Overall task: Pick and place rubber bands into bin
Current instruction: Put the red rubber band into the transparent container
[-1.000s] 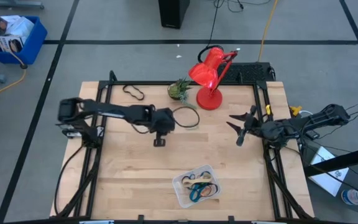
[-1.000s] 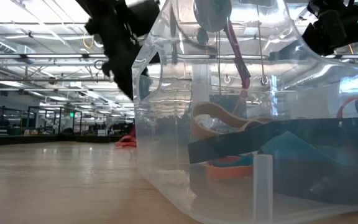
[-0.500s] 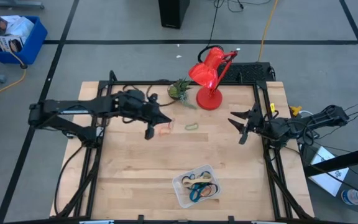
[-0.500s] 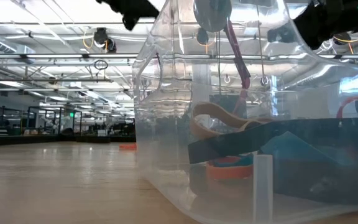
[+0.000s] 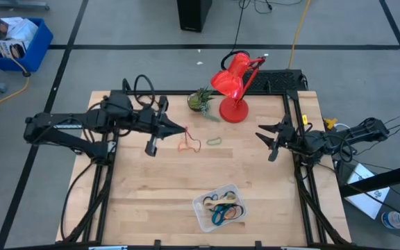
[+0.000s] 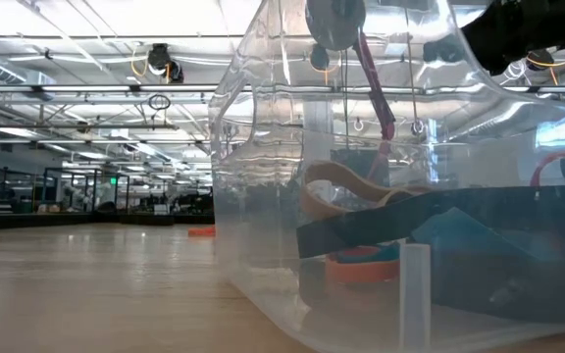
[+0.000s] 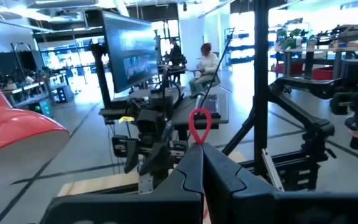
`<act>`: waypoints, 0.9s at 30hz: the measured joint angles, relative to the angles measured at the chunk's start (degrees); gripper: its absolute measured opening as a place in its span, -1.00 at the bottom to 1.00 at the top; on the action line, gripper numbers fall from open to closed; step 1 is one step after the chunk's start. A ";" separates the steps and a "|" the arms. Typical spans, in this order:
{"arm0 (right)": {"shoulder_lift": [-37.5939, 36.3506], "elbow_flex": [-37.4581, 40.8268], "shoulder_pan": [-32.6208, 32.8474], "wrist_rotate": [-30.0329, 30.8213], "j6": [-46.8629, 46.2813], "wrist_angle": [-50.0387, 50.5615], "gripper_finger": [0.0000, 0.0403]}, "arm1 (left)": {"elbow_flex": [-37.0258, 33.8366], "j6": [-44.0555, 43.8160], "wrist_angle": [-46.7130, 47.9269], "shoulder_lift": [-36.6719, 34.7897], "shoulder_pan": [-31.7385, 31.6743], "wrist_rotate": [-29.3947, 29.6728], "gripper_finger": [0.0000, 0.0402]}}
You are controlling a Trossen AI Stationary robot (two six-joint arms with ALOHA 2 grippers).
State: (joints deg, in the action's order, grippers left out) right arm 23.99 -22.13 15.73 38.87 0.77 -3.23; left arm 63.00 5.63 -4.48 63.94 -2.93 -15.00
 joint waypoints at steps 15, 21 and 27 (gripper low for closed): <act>0.00 0.00 0.00 0.00 0.57 0.00 -0.29 | 0.02 -3.47 -3.87 2.45 3.99 3.49 -1.00; 0.02 0.00 0.00 0.02 0.44 0.00 -0.29 | 3.59 -4.38 -2.53 5.90 7.71 6.54 -1.00; 0.00 0.00 0.00 0.00 -1.01 0.02 -0.29 | 20.80 -1.64 16.45 15.68 12.20 10.12 -1.00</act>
State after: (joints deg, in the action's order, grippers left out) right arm 23.99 -22.13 15.73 38.87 -0.24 -3.20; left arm 83.80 3.98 11.97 79.62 9.27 -4.89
